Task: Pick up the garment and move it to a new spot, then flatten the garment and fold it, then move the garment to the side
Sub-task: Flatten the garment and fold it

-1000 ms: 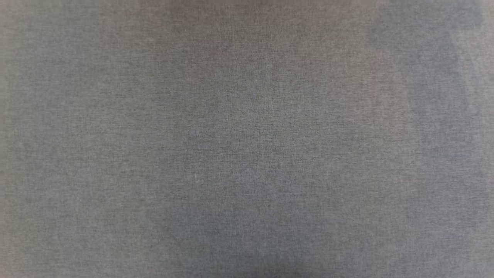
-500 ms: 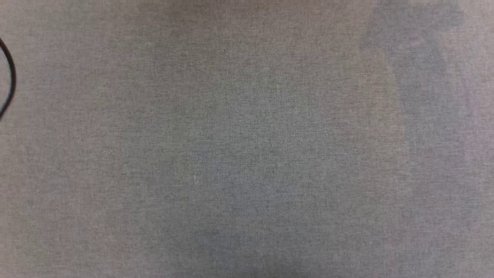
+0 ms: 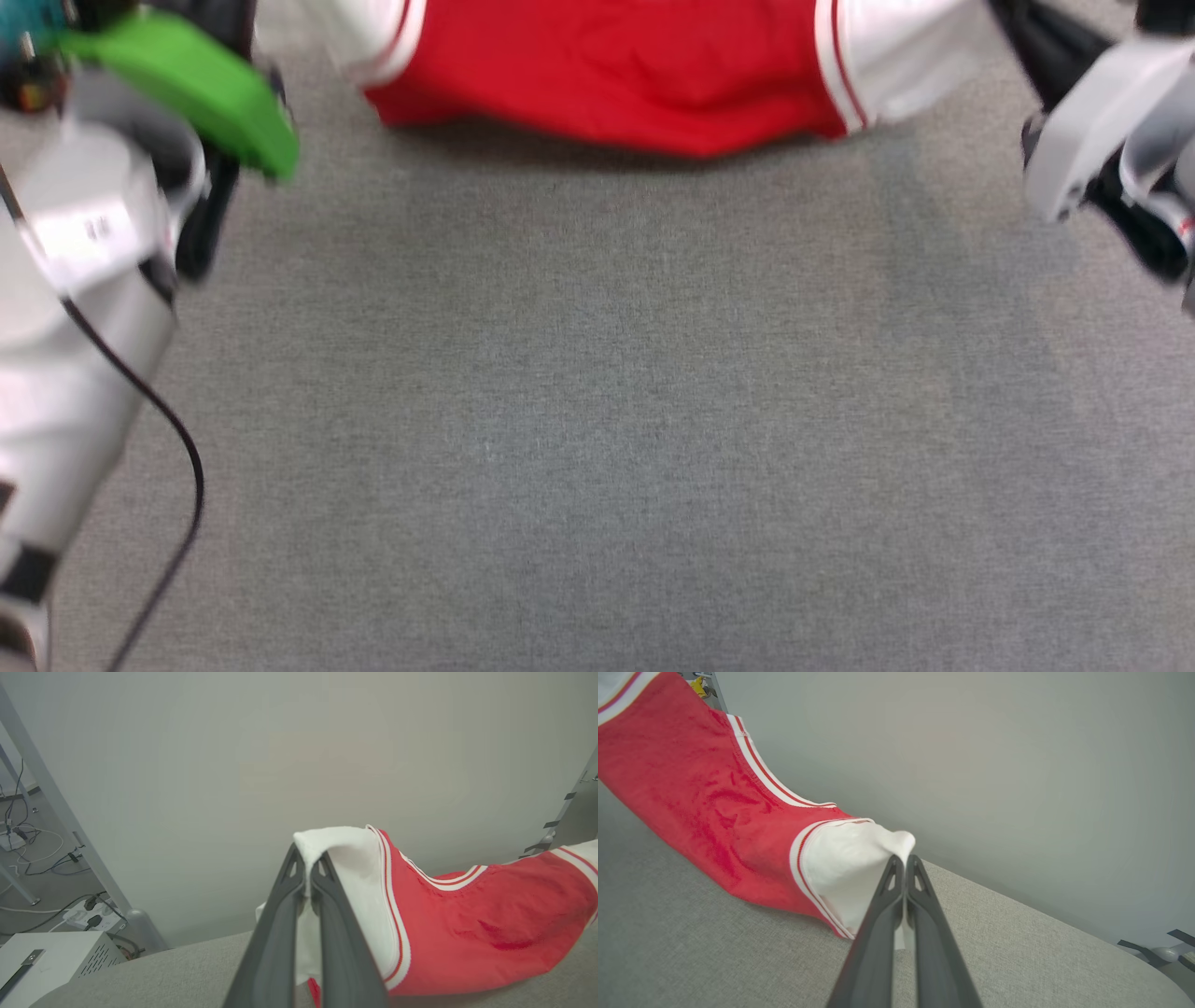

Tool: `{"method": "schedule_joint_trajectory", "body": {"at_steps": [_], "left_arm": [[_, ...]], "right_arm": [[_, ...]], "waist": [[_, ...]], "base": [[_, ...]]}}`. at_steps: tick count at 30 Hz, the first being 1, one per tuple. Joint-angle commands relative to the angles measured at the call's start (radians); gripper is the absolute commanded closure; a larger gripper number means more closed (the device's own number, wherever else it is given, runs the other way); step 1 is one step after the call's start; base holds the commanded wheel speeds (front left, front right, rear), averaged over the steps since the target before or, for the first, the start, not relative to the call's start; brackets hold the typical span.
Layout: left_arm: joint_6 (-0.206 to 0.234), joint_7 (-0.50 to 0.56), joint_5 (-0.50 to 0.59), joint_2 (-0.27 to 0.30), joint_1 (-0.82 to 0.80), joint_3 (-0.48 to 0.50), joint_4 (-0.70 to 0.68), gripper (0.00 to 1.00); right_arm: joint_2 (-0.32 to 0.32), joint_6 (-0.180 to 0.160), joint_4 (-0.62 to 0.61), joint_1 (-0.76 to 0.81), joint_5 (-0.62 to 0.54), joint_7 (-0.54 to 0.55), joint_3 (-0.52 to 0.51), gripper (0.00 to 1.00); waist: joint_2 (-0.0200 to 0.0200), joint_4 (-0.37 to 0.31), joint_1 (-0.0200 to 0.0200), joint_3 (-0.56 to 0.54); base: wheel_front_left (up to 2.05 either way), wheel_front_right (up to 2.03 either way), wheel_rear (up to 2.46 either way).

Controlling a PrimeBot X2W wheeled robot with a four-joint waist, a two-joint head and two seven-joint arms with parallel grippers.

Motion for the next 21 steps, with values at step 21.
{"method": "schedule_joint_trajectory", "body": {"at_steps": [21], "left_arm": [[0.051,-0.006,0.065,-0.029,0.938,0.284,-0.184,1.0]], "right_arm": [[-0.23,-0.001,-0.215,0.684,0.083,-0.046,-0.038,1.0]], "waist": [[0.0,0.024,0.0,-0.274]], "base": [[0.0,0.0,0.0]]}}
